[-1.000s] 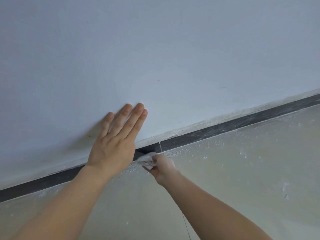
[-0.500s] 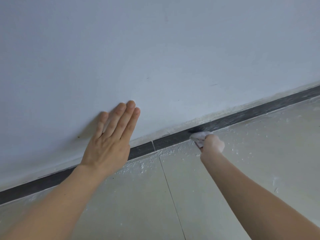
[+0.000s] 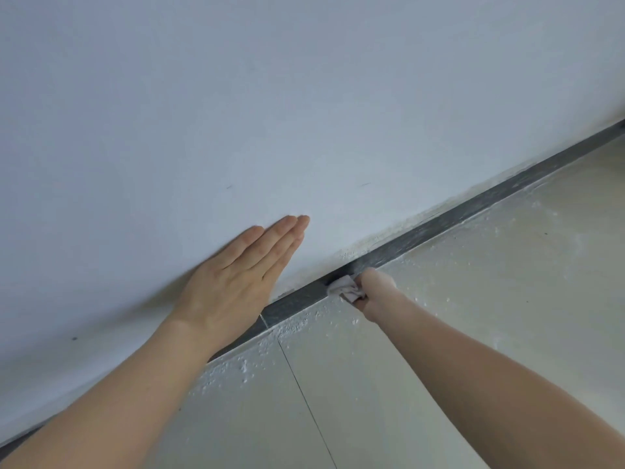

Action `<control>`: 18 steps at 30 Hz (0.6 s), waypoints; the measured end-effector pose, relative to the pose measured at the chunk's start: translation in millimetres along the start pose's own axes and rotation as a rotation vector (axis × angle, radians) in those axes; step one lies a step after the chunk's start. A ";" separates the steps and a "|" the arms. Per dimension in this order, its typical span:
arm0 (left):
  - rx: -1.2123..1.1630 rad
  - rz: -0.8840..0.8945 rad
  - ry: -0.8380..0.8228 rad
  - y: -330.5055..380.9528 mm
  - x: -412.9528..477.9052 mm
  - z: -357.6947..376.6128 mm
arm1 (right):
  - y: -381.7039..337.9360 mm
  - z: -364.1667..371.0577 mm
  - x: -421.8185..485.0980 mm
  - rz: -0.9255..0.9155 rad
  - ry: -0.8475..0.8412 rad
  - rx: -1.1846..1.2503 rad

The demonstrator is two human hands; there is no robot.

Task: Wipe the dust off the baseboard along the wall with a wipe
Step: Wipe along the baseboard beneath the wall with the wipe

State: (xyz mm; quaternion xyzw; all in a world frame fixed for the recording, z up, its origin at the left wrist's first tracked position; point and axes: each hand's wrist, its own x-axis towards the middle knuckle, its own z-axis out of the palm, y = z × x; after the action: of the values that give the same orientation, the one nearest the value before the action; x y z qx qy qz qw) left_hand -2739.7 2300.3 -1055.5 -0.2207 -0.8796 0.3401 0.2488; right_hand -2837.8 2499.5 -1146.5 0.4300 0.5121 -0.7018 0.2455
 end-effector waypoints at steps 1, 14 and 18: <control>0.008 -0.001 0.004 0.6 -0.1 1.4 | -12.9 -9.6 5.2 -0.058 0.057 -0.012; 0.008 -0.018 0.042 5.0 1.9 9.9 | 52.5 9.2 -36.5 0.065 -0.177 -0.259; 0.018 -0.018 0.025 4.6 -1.1 9.5 | 50.9 24.1 -16.5 0.050 -0.124 -0.245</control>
State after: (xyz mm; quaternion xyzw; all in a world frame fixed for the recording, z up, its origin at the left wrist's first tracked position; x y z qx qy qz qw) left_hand -2743.5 2298.2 -1065.2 -0.2148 -0.8753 0.3429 0.2647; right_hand -2798.0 2457.4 -1155.7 0.3652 0.5669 -0.6529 0.3449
